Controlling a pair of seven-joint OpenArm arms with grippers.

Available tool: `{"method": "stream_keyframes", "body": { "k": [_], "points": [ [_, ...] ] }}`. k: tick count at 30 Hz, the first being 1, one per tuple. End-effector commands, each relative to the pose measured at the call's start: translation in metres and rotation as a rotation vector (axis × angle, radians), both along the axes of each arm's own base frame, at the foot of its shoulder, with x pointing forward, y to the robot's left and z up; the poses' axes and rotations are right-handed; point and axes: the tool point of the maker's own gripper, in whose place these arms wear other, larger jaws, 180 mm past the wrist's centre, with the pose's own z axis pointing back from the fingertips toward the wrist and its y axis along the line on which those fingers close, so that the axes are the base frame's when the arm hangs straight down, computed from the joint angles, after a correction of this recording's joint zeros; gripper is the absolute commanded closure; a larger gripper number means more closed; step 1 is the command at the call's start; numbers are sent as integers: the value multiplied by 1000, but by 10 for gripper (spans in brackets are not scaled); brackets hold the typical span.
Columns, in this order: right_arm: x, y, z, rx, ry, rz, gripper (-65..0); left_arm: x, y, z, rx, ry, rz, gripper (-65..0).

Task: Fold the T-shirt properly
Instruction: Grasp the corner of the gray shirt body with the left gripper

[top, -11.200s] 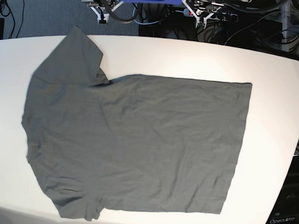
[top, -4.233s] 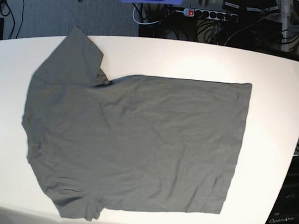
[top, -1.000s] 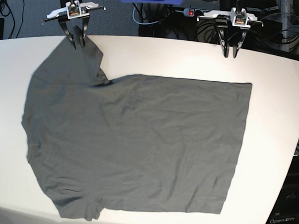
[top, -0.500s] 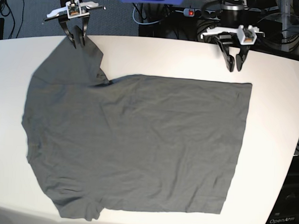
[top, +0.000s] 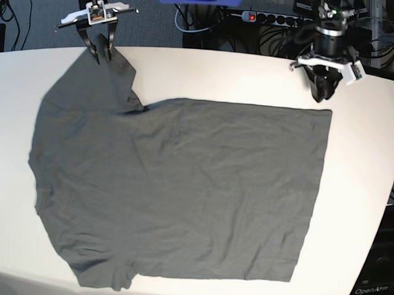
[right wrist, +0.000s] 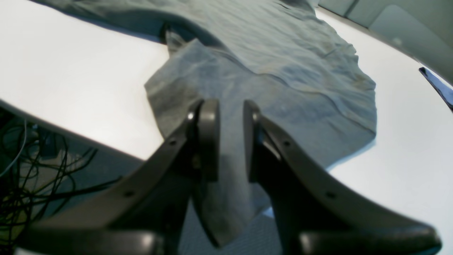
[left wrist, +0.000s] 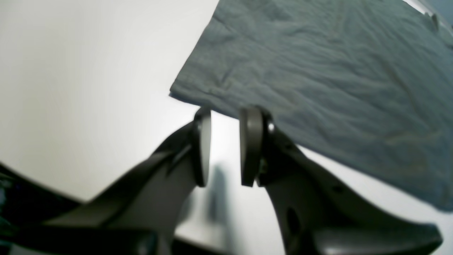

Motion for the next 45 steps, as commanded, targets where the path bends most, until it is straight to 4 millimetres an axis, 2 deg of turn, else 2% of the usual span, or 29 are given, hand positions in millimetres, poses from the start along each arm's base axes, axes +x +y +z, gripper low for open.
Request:
{"method": "stream_keyframes", "body": {
  "k": [1, 12, 18, 23, 26, 35, 45],
  "points": [
    [-1, -1, 7, 0, -28, 7, -129, 6, 0, 9, -13, -31, -3, -143],
    [-2, -1, 6, 0, -25, 6, -129, 9, 0, -1, -161, 4, 57, -143],
    [-2, -2, 6, 0, -23, 6, -129, 8, 11, -11, -216, 26, 97, -143],
    [-2, -2, 6, 0, -23, 6, -129, 7, 21, -30, -260, 104, 122, -143],
    [-2, -2, 6, 0, -23, 6, -129, 11, 25, -33, -279, 135, 119, -142],
    [-3, -2, 6, 0, -22, 6, -129, 18, 25, -31, -321, 127, 150, -142],
    [-4, -2, 5, -1, -19, 5, -129, 23, 16, -39, -362, 134, 169, -142]
  ]
}}
